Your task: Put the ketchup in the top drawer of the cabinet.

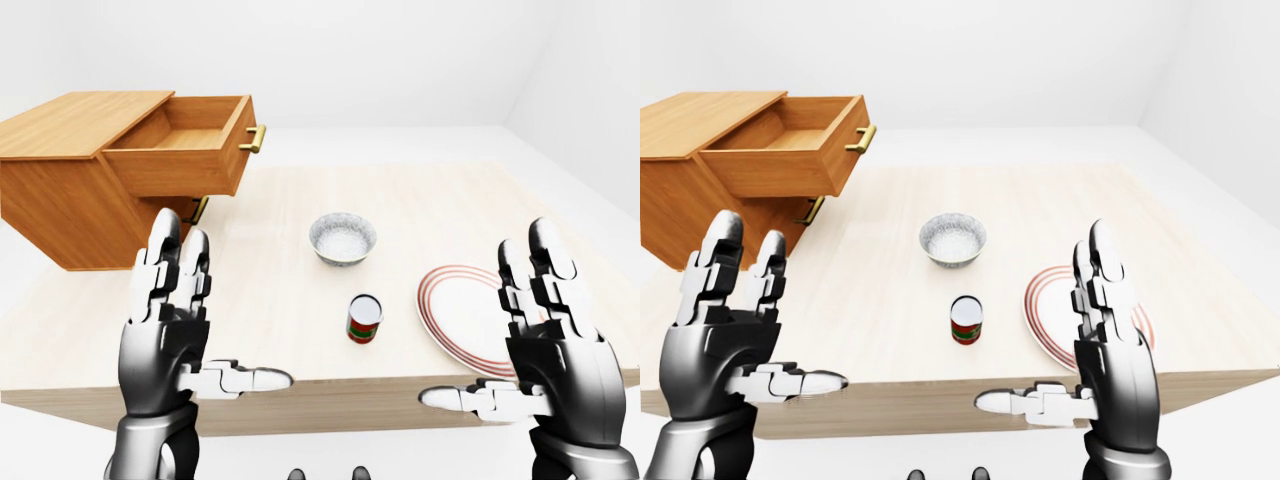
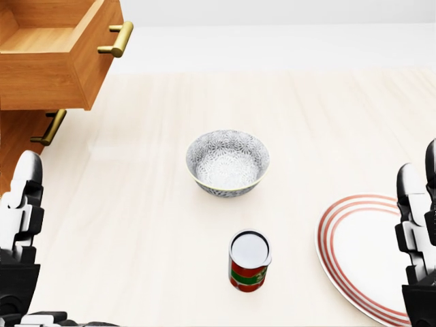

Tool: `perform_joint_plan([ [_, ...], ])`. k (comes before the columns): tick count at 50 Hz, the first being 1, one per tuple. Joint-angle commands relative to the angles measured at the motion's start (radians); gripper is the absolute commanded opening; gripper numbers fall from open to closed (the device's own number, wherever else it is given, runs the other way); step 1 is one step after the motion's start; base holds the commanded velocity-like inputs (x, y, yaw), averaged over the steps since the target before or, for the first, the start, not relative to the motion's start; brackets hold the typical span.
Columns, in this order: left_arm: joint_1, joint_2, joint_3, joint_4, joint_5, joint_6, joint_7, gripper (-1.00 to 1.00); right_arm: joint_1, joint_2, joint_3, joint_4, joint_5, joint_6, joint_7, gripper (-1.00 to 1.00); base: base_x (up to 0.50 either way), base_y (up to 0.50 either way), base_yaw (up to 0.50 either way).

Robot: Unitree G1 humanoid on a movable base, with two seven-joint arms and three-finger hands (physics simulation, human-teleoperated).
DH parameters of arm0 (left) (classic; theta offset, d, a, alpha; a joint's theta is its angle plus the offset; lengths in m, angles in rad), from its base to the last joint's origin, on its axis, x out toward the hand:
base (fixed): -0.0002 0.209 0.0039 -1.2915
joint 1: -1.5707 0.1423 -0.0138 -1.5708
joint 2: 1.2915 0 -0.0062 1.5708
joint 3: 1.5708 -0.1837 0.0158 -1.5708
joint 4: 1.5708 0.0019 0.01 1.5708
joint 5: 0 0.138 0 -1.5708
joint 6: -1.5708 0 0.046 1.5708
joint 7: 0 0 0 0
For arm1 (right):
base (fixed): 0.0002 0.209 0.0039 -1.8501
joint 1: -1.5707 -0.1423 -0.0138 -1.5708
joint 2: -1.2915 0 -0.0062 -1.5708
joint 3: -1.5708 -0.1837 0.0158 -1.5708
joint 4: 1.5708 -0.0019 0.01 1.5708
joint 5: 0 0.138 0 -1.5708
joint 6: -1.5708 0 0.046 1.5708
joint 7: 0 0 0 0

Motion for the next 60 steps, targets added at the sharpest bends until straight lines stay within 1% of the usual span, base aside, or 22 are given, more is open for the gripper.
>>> perform_joint_plan([
  [1, 0.027, -0.01, 0.018, -0.07, -0.037, 0.0, -0.028, 1.0, 0.01, 0.035, -0.051, -0.028, 0.022, 0.0, 0.058, 1.0, 0.5, 0.0, 0.0],
  [12, 0.01, -0.017, 0.045, -0.077, -0.047, 0.0, -0.031, 1.0, -0.012, 0.043, -0.066, -0.014, 0.0, 0.0, 0.078, 1.0, 0.5, 0.0, 0.0],
  [30, 0.022, -0.026, 0.053, -0.1, -0.065, 0.0, -0.044, 1.0, 0.013, 0.066, -0.089, 0.013, -0.007, 0.0, 0.103, 1.0, 0.5, 0.0, 0.0],
  [36, 0.025, -0.027, 0.053, -0.102, -0.063, 0.0, -0.047, 1.0, -0.004, 0.076, -0.101, 0.019, -0.01, 0.0, 0.086, 1.0, 0.49, 0.0, 0.0],
  [39, 0.024, -0.028, 0.056, -0.107, -0.066, 0.0, -0.047, 1.0, -0.003, 0.077, -0.109, 0.013, -0.005, 0.0, 0.084, 1.0, 0.0, 0.0, 0.0],
  [41, 0.023, -0.029, 0.057, -0.107, -0.066, 0.0, -0.047, 1.0, 0.004, 0.068, -0.094, 0.029, -0.061, 0.0, 0.083, 1.0, 0.0, 0.0, 0.0],
  [44, 0.021, -0.029, 0.057, -0.107, -0.066, 0.0, -0.046, 1.0, 0.005, 0.073, -0.097, 0.026, -0.051, 0.0, 0.086, 1.0, 0.0, 0.0, 0.0],
  [45, 0.022, -0.029, 0.056, -0.109, -0.066, 0.0, -0.046, 1.0, 0.006, 0.067, -0.091, 0.034, -0.077, 0.0, 0.084, 1.0, 0.0, 0.5, 0.0],
  [60, 0.021, -0.032, 0.075, -0.129, -0.093, 0.0, -0.047, 1.0, 0.007, 0.064, -0.077, 0.026, -0.065, 0.0, 0.081, 1.0, 0.0, 0.5, 0.0],
])
